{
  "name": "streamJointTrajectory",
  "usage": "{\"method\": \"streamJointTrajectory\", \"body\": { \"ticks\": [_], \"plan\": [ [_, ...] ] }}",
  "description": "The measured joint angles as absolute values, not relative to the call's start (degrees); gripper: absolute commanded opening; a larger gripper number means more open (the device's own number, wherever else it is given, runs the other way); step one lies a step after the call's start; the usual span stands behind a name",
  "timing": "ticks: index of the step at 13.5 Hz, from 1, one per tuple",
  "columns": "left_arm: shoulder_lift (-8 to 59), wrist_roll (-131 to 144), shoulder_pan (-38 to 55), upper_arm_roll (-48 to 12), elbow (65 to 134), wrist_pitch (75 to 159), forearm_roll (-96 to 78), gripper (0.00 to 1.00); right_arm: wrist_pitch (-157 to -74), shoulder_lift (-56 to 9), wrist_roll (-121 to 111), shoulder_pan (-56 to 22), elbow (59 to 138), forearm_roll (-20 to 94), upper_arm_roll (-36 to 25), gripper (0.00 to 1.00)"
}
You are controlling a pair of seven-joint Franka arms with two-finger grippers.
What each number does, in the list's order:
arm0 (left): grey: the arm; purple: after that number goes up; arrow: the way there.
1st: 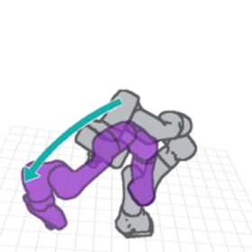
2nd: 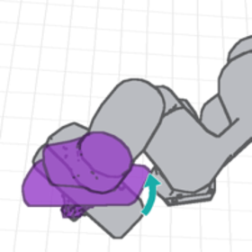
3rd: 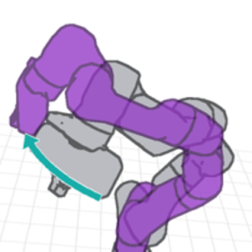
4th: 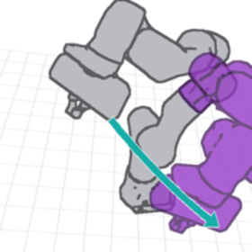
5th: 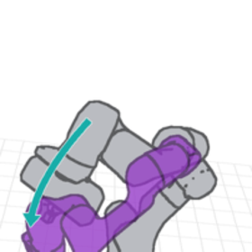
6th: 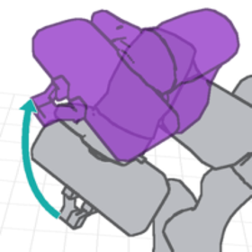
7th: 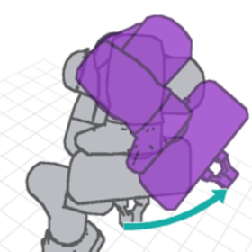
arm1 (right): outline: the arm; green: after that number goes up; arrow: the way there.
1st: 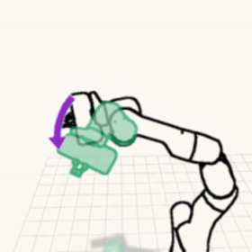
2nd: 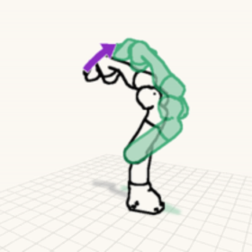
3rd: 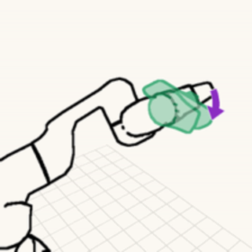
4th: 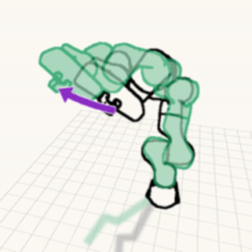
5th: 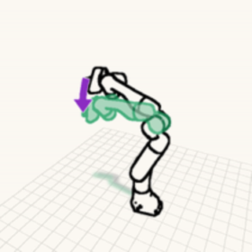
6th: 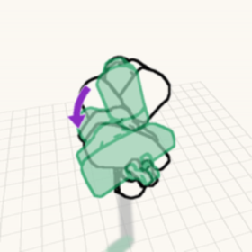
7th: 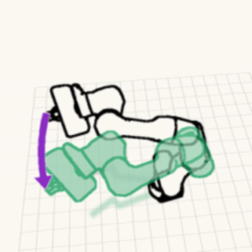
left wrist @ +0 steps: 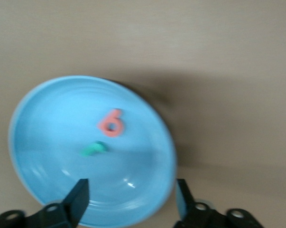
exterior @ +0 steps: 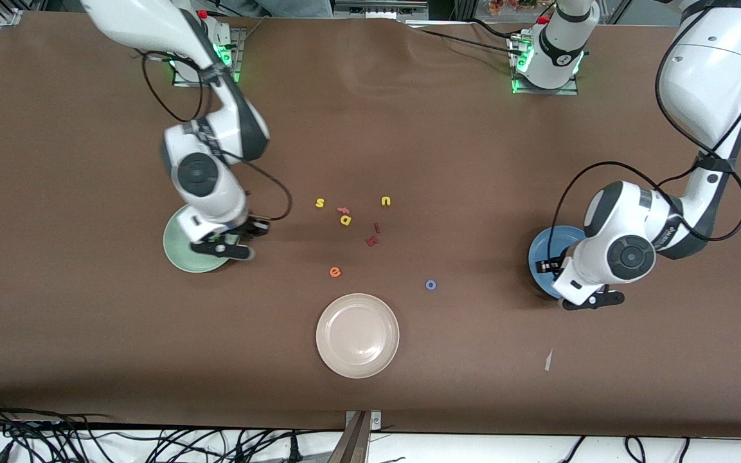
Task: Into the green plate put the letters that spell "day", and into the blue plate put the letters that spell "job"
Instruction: 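Drop the cyan y on the green plate while the left gripper drops b, then grasp the yellow letter with the right gripper while the left gripper grasps blue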
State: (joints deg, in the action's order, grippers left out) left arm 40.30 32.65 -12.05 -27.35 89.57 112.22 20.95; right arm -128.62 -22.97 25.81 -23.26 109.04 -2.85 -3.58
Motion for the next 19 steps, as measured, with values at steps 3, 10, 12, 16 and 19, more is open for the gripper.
{"method": "streamJointTrajectory", "body": {
  "ticks": [3, 10, 12, 16, 19],
  "plan": [
    [43.6, 42.0, -4.0, -27.3, 82.6, 112.3, 19.5, 1.0, -128.7, -19.9, 18.7, -18.9, 113.1, -3.2, -3.6, 0.48],
    [55.9, 55.5, 7.4, -25.5, 69.4, 119.3, 19.5, 1.0, -134.0, -20.9, 30.9, -20.4, 115.2, -3.3, 0.2, 0.63],
    [56.6, 57.2, 9.0, -24.7, 68.9, 120.7, 19.5, 1.0, -135.7, -23.3, 40.4, -25.3, 113.7, -3.3, 1.3, 0.63],
    [57.8, 59.5, 12.6, -21.6, 68.7, 121.7, 19.5, 0.92, -137.1, -30.1, 55.6, -33.4, 107.1, -3.3, 1.4, 0.63],
    [58.4, 60.7, 14.4, -20.0, 68.7, 122.6, 19.5, 0.75, -140.4, -33.2, 62.7, -35.4, 105.4, -3.3, 1.4, 0.67]
  ]
}}
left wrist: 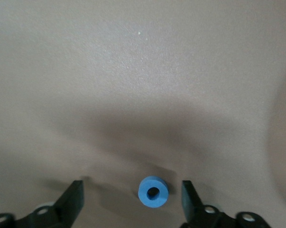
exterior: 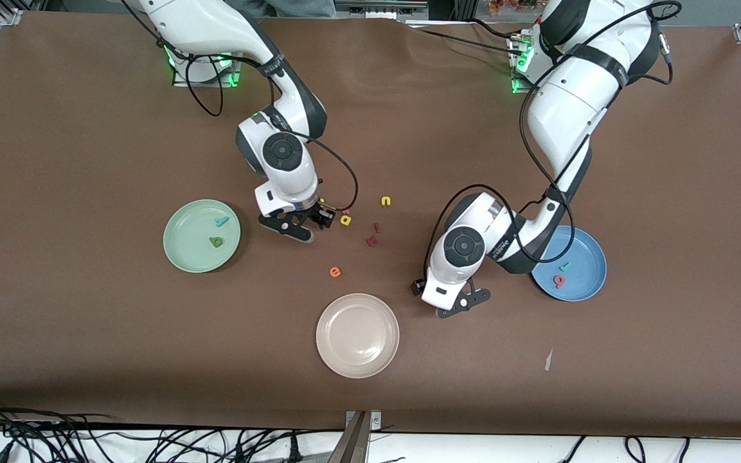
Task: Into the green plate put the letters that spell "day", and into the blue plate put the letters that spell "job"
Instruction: 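Grasp the yellow letter with the right gripper while the left gripper grasps blue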
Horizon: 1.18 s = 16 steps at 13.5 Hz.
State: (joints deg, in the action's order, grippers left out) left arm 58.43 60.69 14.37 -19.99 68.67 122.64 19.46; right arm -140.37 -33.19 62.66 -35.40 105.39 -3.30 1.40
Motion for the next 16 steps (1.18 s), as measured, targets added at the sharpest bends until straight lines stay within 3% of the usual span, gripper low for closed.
{"method": "streamJointTrajectory", "body": {
  "ticks": [4, 10, 13, 16],
  "plan": [
    [58.5, 63.1, 14.4, -19.8, 68.6, 122.6, 19.5, 0.43, -141.1, -35.5, 69.4, -37.9, 101.9, -3.3, 1.4, 0.67],
    [58.5, 67.5, 14.5, -19.8, 68.6, 123.8, 19.5, 0.06, -141.6, -39.1, 75.3, -41.2, 100.7, -5.9, 1.3, 0.67],
    [58.5, 67.6, 14.0, -19.4, 68.3, 123.8, 19.5, 0.01, -142.0, -39.9, 75.5, -41.5, 100.3, -6.0, 1.3, 0.66],
    [57.7, 62.7, 10.5, -20.1, 66.3, 119.8, 17.6, 0.01, -142.0, -40.0, 75.5, -41.6, 100.2, -6.1, 1.3, 0.54]
  ]
}}
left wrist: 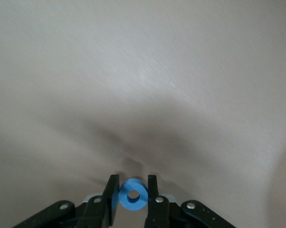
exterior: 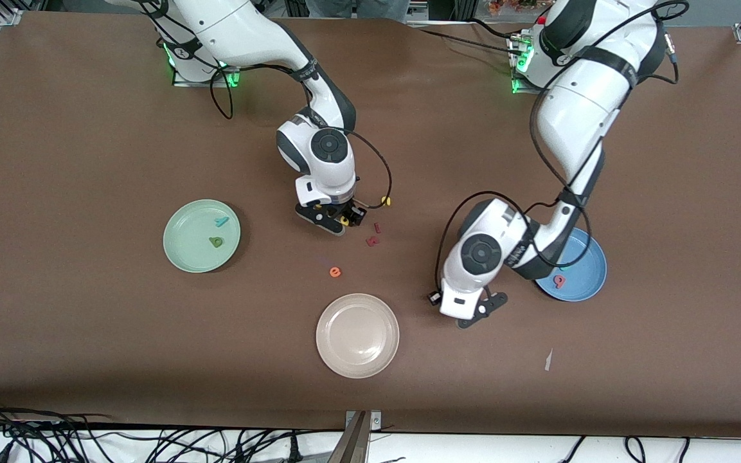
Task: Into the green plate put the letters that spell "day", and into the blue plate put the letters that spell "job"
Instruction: 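Grasp the yellow letter with the right gripper while the left gripper grasps blue, then drop the blue ring on the blue plate while the right gripper drops yellow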
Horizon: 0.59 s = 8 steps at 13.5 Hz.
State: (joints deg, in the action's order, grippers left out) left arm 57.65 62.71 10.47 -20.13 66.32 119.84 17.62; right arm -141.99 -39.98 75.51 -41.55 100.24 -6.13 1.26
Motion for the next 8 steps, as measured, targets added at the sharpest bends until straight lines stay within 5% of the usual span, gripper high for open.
{"method": "streamJointTrajectory", "body": {
  "ticks": [4, 8],
  "plan": [
    [51.2, 45.0, 1.2, -21.1, 67.1, 107.5, 13.5, 0.02, -142.2, -40.2, 75.5, -41.6, 100.1, -6.7, 1.2, 0.47],
    [42.2, 29.8, -9.7, -21.3, 82.1, 111.8, 13.4, 0.02, -142.2, -40.3, 75.6, -41.9, 99.7, -7.4, 1.2, 0.36]
  ]
}}
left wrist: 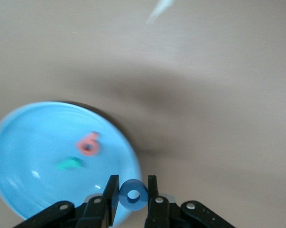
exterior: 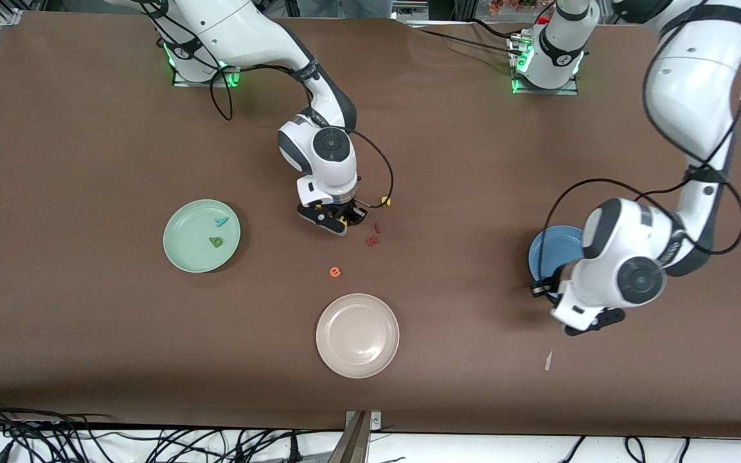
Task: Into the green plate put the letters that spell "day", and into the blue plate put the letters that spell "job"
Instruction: 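Drop the blue ring on the blue plate while the right gripper drops yellow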
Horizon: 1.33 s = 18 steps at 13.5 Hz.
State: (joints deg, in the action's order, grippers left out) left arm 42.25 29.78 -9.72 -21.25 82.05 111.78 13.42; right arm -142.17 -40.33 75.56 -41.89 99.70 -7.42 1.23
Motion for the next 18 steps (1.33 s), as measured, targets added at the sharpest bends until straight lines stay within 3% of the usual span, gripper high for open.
{"method": "streamJointTrajectory", "body": {
  "ticks": [1, 3, 4, 5, 6, 8, 11, 18],
  "plan": [
    [39.1, 27.2, -12.5, -21.5, 88.0, 115.5, 13.4, 0.03, -142.2, -40.3, 75.6, -42.0, 99.6, -7.6, 1.2, 0.34],
    [33.6, 24.5, -16.0, -21.7, 98.3, 121.1, 13.4, 0.1, -142.2, -40.3, 75.6, -42.0, 99.5, -7.7, 1.2, 0.21],
    [32.0, 24.2, -16.5, -21.7, 101.9, 124.0, 13.4, 0.32, -142.2, -40.3, 75.6, -42.0, 99.5, -8.0, 1.2, 0.16],
    [31.1, 24.2, -16.6, -21.7, 105.0, 127.0, 13.4, 0.95, -142.2, -40.3, 75.6, -42.1, 99.5, -8.2, 1.2, 0.16],
    [31.0, 24.2, -16.6, -21.8, 107.2, 129.1, 13.4, 1.0, -142.2, -40.3, 75.6, -42.1, 99.5, -8.3, 1.2, 0.15],
    [31.0, 24.2, -16.7, -21.6, 108.7, 129.5, 13.5, 1.0, -142.3, -40.3, 75.5, -42.1, 99.5, -8.6, 1.2, 0.15],
    [30.1, 23.9, -17.2, -21.6, 103.6, 120.4, 14.6, 1.0, -142.3, -40.0, 73.9, -41.5, 98.6, -8.9, 0.5, 0.15],
    [28.8, 18.6, -21.9, -21.2, 96.7, 113.0, 14.8, 1.0, -127.4, -30.2, 49.8, -31.0, 99.5, -8.9, 0.0, 0.15]
  ]
}}
